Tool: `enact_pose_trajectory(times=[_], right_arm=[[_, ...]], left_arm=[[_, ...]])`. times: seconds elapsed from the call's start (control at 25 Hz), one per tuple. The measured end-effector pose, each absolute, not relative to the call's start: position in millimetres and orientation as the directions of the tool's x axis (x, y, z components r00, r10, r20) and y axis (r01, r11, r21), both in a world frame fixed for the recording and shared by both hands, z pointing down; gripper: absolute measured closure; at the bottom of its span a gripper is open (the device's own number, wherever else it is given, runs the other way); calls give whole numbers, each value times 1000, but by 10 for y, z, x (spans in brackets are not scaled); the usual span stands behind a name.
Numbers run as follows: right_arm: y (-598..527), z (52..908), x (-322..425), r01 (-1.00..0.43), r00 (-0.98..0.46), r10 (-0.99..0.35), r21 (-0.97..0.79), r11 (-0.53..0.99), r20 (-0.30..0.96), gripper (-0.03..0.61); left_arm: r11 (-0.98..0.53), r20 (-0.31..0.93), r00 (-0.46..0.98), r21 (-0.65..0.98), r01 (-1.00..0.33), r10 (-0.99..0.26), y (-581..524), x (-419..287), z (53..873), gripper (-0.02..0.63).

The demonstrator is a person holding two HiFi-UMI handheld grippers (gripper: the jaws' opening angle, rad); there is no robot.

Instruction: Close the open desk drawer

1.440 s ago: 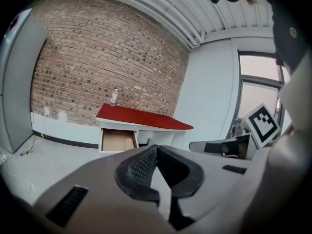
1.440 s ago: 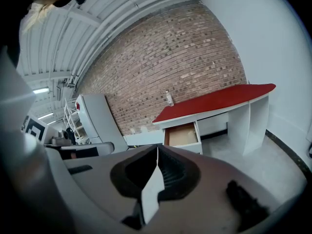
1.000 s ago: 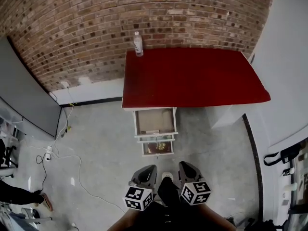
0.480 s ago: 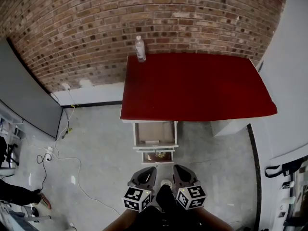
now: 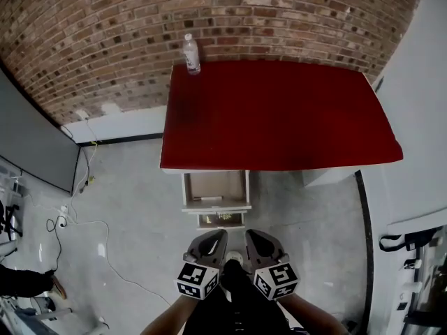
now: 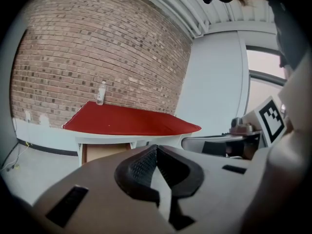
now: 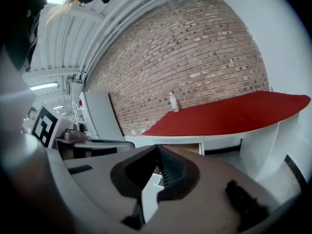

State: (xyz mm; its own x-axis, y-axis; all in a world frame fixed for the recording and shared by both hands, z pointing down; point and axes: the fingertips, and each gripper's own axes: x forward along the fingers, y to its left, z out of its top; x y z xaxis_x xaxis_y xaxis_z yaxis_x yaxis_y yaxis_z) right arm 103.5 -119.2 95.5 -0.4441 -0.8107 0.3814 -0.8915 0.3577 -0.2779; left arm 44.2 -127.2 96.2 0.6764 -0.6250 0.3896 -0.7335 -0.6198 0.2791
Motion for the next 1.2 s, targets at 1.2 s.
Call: enact_pose_trajectory(times=[1.2], right_arm=[[-1184, 2986, 868, -918, -397, -881, -111, 381, 259, 566]], left_arm=[[-640, 328, 678, 232, -733, -657, -1269, -60, 3246, 604]])
